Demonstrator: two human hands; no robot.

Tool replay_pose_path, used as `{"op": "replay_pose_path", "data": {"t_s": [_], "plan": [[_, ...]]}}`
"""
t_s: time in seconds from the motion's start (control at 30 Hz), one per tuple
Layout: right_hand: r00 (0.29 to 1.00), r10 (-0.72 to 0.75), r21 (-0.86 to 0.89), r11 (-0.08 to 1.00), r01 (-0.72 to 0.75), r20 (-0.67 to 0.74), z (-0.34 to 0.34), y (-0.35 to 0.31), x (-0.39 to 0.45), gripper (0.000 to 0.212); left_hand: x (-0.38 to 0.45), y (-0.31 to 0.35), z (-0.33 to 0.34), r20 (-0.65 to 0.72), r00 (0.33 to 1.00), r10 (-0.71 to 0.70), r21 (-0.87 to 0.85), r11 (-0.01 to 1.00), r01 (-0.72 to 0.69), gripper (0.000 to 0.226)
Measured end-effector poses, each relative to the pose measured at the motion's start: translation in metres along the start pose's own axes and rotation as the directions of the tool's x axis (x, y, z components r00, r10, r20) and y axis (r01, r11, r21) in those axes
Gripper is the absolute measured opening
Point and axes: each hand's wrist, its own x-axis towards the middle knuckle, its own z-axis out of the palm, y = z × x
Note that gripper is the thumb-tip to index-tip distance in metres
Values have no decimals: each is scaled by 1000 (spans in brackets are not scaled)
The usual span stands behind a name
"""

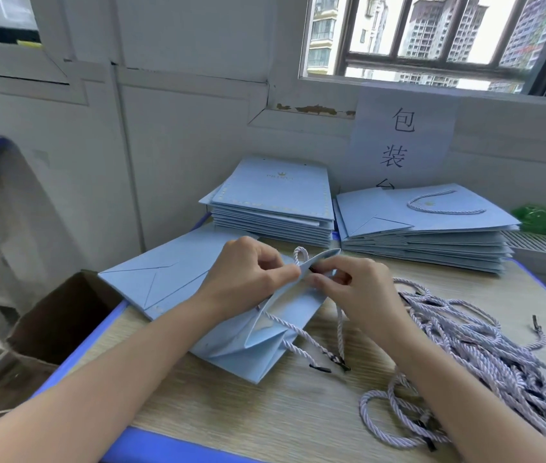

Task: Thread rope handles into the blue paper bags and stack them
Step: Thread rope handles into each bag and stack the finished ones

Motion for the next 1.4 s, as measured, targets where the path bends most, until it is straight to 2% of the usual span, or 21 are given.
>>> {"op": "replay_pose_path", "data": {"t_s": [0.13,0.23,0.3,0.33,0.4,0.5,0.57,0.63,0.73,0.83,0.9,1.1,1.3,1.37,1.4], "plan": [[998,67,-34,997,-67,-6,4,1,2,3,0,-1,4,38,999,-1,19,1000,0,30],[996,39,-70,997,-33,77,-2,-3,2,16,2,-1,6,50,999,-13,8,1000,13,21],[992,35,-26,999,-32,125,-11,-6,1,25,4,-4,5,48,999,-8,50,999,6,15],[992,49,8,999,-51,114,-18,-7,1,26,5,-6,5,55,998,-8,80,997,3,14],[996,84,7,996,-84,-1,-32,-3,4,24,6,-9,5,89,996,-13,117,993,2,15],[976,124,-179,971,-156,-178,-45,9,9,25,6,-10,6,115,993,-7,144,990,-9,18],[970,165,-287,934,-211,-178,-42,17,9,28,6,-10,7,135,991,-4,163,986,-19,18],[979,168,-335,922,-197,-112,-36,19,7,34,6,-12,8,149,989,-8,195,981,-22,16],[991,79,-198,979,-56,110,-27,6,3,33,5,-12,8,133,991,-9,206,978,-18,20],[920,-37,-41,997,57,390,-15,-7,-3,18,4,-10,9,121,992,42,204,977,-66,20],[894,-75,-93,987,129,441,-5,-4,-4,16,2,-11,12,120,990,74,209,973,-98,20],[959,-10,-193,979,67,284,8,-1,-1,11,-1,-12,23,53,987,151,239,958,-159,22],[973,161,-420,904,-77,168,13,-27,-16,23,-4,8,14,48,992,118,273,954,-126,16],[969,211,-417,898,-140,130,11,-38,-16,30,2,29,1,-19,992,122,259,959,-113,17],[963,246,-352,916,-193,110,7,-43,-13,32,6,40,-6,-67,990,124,244,964,-104,18]]}}
